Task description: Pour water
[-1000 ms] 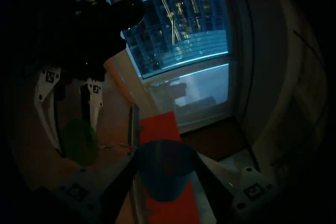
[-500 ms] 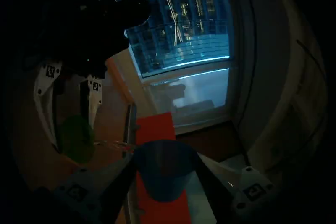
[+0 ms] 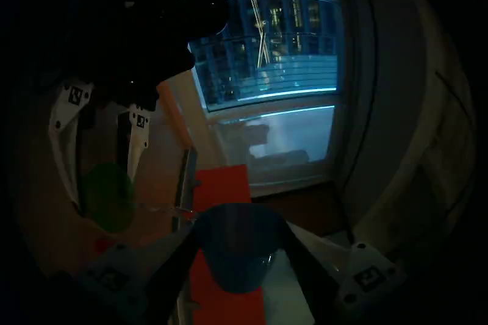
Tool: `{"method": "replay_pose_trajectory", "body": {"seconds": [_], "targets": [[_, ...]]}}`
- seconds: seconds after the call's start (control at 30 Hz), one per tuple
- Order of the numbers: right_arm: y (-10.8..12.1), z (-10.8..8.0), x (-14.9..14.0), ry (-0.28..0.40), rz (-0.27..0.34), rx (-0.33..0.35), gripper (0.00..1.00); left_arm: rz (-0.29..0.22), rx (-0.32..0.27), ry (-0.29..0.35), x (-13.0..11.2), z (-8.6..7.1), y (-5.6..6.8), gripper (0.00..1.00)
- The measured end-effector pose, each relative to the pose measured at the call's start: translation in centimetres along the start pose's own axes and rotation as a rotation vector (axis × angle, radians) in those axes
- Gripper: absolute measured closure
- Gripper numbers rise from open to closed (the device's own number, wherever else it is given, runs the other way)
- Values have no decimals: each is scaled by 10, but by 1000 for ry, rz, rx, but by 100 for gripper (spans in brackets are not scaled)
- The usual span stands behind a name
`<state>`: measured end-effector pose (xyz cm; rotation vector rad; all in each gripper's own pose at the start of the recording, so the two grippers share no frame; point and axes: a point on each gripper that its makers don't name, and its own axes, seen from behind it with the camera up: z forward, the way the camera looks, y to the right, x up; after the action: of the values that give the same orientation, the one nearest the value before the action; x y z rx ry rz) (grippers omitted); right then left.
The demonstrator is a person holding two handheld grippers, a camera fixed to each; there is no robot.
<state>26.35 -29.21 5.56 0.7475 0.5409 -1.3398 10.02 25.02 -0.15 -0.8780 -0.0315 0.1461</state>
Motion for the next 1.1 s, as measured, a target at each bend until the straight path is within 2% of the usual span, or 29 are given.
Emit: {"method": "replay_pose_trajectory", "body": {"seconds": [1.1], "targets": [[9, 1, 8, -11, -177, -24, 8, 6, 2, 7, 3, 0, 0, 16]]}}
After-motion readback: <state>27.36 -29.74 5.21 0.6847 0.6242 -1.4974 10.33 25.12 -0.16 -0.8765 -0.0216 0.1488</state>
